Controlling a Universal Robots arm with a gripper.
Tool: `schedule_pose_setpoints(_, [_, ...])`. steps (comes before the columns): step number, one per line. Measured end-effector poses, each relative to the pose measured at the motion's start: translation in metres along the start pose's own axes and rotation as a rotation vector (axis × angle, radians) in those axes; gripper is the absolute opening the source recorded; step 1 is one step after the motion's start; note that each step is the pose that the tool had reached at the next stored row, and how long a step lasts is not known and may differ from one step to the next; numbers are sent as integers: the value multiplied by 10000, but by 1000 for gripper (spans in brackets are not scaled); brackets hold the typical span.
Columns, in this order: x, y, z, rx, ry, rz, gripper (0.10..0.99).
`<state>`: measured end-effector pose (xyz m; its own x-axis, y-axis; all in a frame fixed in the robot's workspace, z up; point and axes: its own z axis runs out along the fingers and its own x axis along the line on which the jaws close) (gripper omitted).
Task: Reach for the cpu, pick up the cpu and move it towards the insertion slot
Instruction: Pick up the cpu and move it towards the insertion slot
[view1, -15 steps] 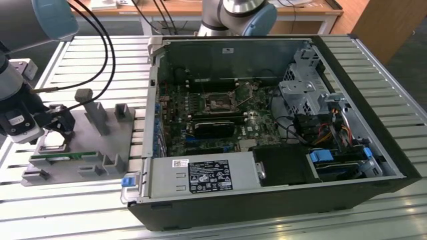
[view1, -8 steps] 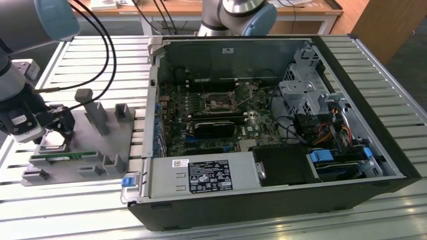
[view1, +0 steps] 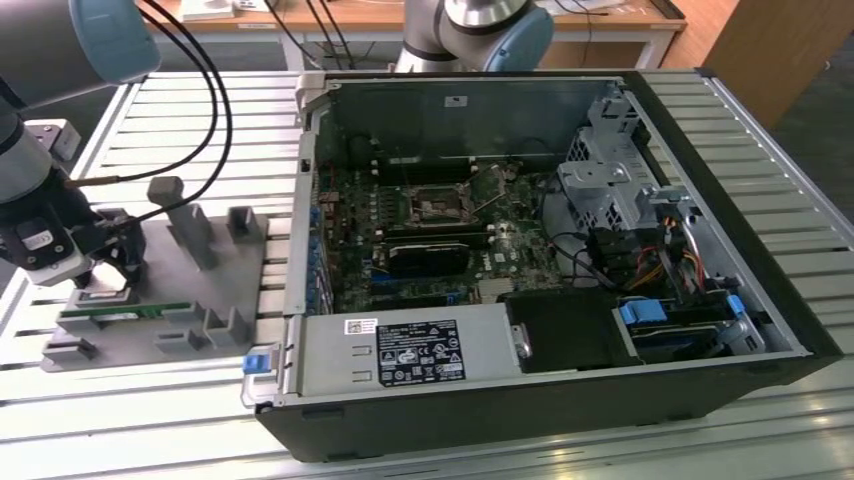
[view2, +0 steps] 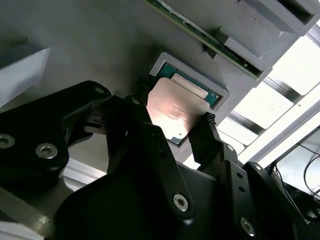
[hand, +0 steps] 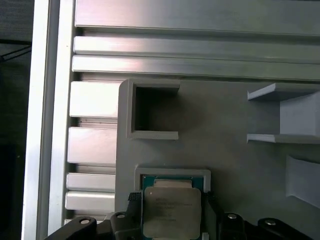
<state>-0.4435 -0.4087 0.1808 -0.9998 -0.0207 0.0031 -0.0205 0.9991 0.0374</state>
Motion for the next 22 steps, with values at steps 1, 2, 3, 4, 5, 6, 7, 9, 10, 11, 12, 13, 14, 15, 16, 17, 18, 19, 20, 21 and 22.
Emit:
schedule_pose_setpoints(1, [0,0,-1,1,2,0,612])
schedule_pose_setpoints(2, [0,0,0,3,1,3,545])
schedule_pose_setpoints(3, [0,0,0,8,1,8,545])
schedule_pose_setpoints(4, [0,0,0,13,0,15,545])
schedule_pose_setpoints(5, [-1,0,0,16,0,24,545])
schedule_pose_setpoints(6, [-1,0,0,18,0,39,545])
schedule_pose_setpoints(7, [-1,0,0,20,-2,68,545])
schedule_pose_setpoints(9, [-1,0,-1,25,-4,154,545])
schedule_pose_setpoints(10, [-1,0,-1,24,-6,177,545])
schedule_pose_setpoints(11, [-1,1,-2,24,-7,184,545])
schedule_pose_setpoints(12, [-1,0,-2,24,-8,184,545])
schedule_pose_setpoints(13, [-1,1,-7,25,-5,185,545])
schedule_pose_setpoints(14, [-1,1,-17,26,-3,186,545])
schedule_pose_setpoints(15, [-1,2,-31,23,-5,186,545])
schedule_pose_setpoints(16, [-1,3,-52,23,-6,186,545])
schedule_pose_setpoints(17, [-1,4,-76,22,-6,186,545])
schedule_pose_setpoints(18, [-1,5,-99,21,-6,187,545])
schedule_pose_setpoints(19, [-1,6,-113,22,-6,187,545])
schedule_pose_setpoints(20, [-1,6,-114,21,-8,187,545])
schedule_pose_setpoints(21, [-1,6,-113,20,-9,187,545])
schedule_pose_setpoints(22, [-1,7,-114,20,-9,187,545])
